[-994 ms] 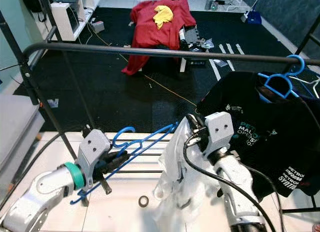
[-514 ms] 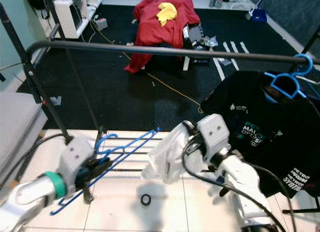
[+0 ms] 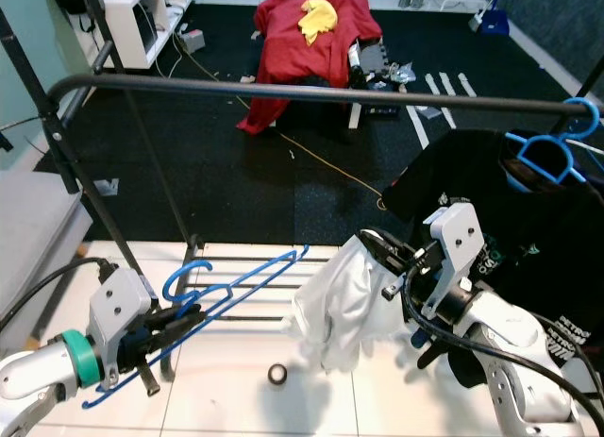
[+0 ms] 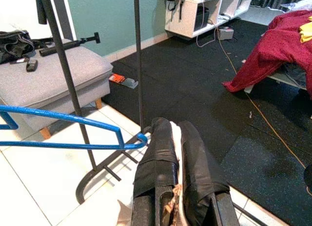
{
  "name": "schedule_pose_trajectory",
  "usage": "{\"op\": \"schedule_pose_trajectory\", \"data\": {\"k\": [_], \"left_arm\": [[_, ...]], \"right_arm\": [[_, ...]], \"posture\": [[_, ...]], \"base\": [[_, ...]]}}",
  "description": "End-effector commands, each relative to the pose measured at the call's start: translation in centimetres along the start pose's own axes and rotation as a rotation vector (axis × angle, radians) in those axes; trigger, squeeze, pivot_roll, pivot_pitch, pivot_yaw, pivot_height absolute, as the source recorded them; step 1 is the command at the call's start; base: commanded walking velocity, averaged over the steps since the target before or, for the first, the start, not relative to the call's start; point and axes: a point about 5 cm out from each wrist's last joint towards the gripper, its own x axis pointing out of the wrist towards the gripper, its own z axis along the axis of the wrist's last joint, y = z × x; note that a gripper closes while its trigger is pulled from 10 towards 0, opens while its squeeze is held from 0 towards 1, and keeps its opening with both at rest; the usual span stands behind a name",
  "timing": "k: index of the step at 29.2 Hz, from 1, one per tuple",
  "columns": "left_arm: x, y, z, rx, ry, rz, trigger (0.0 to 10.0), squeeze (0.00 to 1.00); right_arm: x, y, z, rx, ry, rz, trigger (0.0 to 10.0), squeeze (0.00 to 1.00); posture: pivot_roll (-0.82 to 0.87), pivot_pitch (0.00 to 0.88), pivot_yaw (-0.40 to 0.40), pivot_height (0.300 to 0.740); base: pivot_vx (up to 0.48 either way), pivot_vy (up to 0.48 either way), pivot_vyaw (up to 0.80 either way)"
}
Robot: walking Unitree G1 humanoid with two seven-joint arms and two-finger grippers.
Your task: Hang hanger
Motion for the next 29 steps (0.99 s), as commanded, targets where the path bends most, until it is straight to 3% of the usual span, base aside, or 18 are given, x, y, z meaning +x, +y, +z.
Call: {"op": "schedule_pose_trajectory", "data": {"k": [1,3,4,5,6,7,9,16,20,26,29], "left_arm": [[0.2,-1.1,0.5,0.042,-0.021,-0.077,10.0,0.0],[0.0,-1.7,0.6,0.117,0.006,-0.143,10.0,0.0],[0.0,-1.7,0.6,0.117,0.006,-0.143,10.0,0.0],[-0.7,-1.5,0.2,0.137,0.036,-0.161,10.0,0.0],[-0.7,-1.5,0.2,0.137,0.036,-0.161,10.0,0.0],[-1.4,-1.4,0.0,0.137,0.061,-0.184,10.0,0.0],[-2.0,-1.3,-0.2,0.137,0.076,-0.207,10.0,0.0],[-0.4,-1.5,0.7,0.065,-0.014,-0.165,10.0,0.0],[1.5,-2.2,0.5,0.061,-0.036,-0.122,10.0,0.0],[1.4,-2.9,0.5,0.01,-0.055,-0.17,10.0,0.0],[1.6,-3.3,0.6,-0.088,-0.086,-0.189,10.0,0.0]], "right_arm": [[0.3,-0.5,1.0,-0.052,-0.015,0.007,10.0,0.0],[0.7,-1.9,1.7,-0.101,-0.022,-0.056,10.0,0.0],[0.7,-1.9,1.7,-0.101,-0.022,-0.056,10.0,0.0],[0.3,-2.6,1.6,-0.172,0.038,-0.058,10.0,0.0],[0.3,-2.6,1.6,-0.172,0.038,-0.058,10.0,0.0],[-0.1,-3.2,1.5,-0.228,0.081,-0.073,10.0,0.0],[-0.4,-3.7,1.7,-0.243,0.095,-0.088,10.0,0.0],[1.0,-2.9,2.4,-0.181,0.023,-0.055,10.0,0.0],[2.2,-1.7,2.4,-0.143,-0.013,0.009,10.0,0.0],[2.4,-2.0,2.7,-0.145,-0.027,0.015,10.0,0.0],[2.8,-1.8,3.3,-0.112,-0.064,0.044,10.0,0.0]], "posture": [[-0.15,0.198,0.08,0.74],[-0.15,0.198,0.078,0.74],[-0.15,0.198,0.078,0.74],[-0.14,0.201,0.075,0.74],[-0.14,0.201,0.075,0.74],[-0.14,0.202,0.075,0.74],[-0.14,0.204,0.073,0.74],[-0.14,0.201,0.073,0.74],[-0.15,0.196,0.069,0.74],[-0.15,0.192,0.062,0.74],[-0.16,0.19,0.061,0.74]], "base": [[0.0,0.0,0.0],[0.0,0.0,0.0],[0.0,0.0,0.0],[0.0,0.0,0.0],[0.0,0.0,0.0],[0.0,0.0,0.0],[0.0,0.0,0.0],[0.0,0.0,0.0],[0.0,0.0,0.0],[0.0,0.0,0.0],[0.0,0.0,0.0]]}}
